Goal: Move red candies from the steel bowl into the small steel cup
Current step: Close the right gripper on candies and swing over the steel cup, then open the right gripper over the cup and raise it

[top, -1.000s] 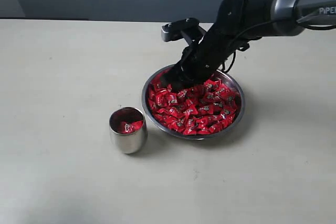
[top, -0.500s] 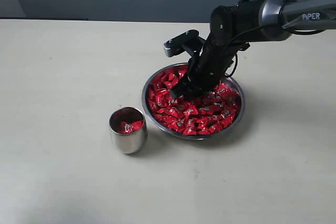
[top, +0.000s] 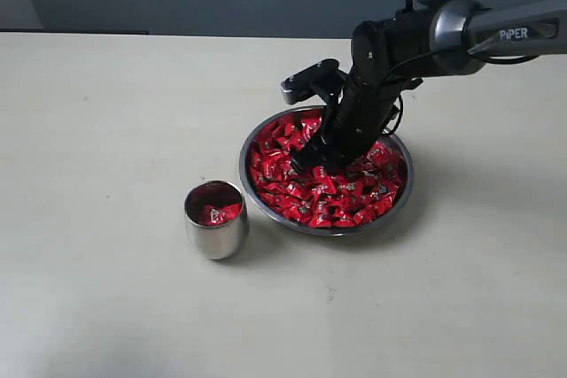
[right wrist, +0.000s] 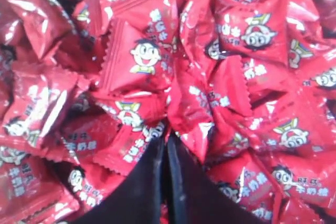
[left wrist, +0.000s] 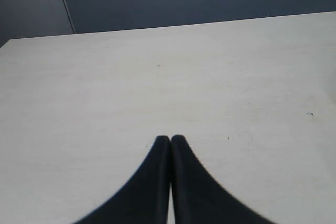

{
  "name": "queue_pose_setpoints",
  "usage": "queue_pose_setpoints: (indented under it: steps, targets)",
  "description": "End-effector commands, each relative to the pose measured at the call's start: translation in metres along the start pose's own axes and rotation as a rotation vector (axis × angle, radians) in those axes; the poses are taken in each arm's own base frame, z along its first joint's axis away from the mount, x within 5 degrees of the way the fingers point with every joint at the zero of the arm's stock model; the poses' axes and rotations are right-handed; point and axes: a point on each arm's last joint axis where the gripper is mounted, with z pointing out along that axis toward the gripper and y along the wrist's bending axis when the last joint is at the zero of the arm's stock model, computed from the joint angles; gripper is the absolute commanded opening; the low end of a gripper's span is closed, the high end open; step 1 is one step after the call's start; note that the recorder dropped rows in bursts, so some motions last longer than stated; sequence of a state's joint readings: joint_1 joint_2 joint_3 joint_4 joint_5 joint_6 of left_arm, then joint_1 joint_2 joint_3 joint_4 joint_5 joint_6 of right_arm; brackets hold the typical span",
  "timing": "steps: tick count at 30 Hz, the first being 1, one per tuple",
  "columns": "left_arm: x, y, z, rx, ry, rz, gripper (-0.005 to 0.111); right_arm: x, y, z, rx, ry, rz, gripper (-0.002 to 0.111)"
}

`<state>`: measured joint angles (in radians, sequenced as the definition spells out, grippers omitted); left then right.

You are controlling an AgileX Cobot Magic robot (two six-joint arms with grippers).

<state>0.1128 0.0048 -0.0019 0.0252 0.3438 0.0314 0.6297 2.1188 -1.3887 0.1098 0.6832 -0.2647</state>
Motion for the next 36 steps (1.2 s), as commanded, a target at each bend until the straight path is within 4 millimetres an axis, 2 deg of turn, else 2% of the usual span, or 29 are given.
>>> queue_pose_setpoints:
  steps: [1, 9, 12, 15, 16, 19, 22, 24, 29, 36]
  targets:
    - [0.000, 0.000, 0.000, 0.004, -0.013, 0.001, 0.000, -0.003, 0.000, -0.017, 0.012, -0.024, -0.010, 0.000]
    - [0.000, 0.000, 0.000, 0.004, -0.013, 0.001, 0.000, -0.011, 0.002, -0.069, 0.031, -0.146, -0.014, 0.000]
    - [0.000, 0.000, 0.000, 0.004, -0.013, 0.001, 0.000, -0.014, 0.009, -0.090, -0.023, -0.215, 0.034, 0.000]
    - [0.000, 0.000, 0.000, 0.004, -0.013, 0.001, 0.000, -0.019, 0.024, -0.106, -0.152, -0.299, 0.004, 0.000]
    - [0.000, 0.000, 0.000, 0.004, -0.013, 0.001, 0.000, -0.024, 0.040, -0.114, -0.255, -0.360, -0.025, 0.000]
    - [0.000, 0.000, 0.000, 0.004, -0.013, 0.001, 0.000, -0.029, 0.070, -0.116, -0.361, -0.403, -0.080, 0.000]
    - [0.000, 0.000, 0.000, 0.004, -0.013, 0.001, 0.000, -0.029, 0.110, -0.099, -0.390, -0.366, -0.171, 0.000]
    - [0.000, 0.000, 0.000, 0.004, -0.013, 0.001, 0.000, -0.027, 0.129, -0.085, -0.391, -0.335, -0.221, 0.000]
    - [0.000, 0.000, 0.000, 0.004, -0.013, 0.001, 0.000, -0.026, 0.131, -0.067, -0.339, -0.294, -0.241, 0.000]
    - [0.000, 0.000, 0.000, 0.004, -0.013, 0.001, 0.000, -0.024, 0.131, -0.065, -0.334, -0.278, -0.256, 0.002]
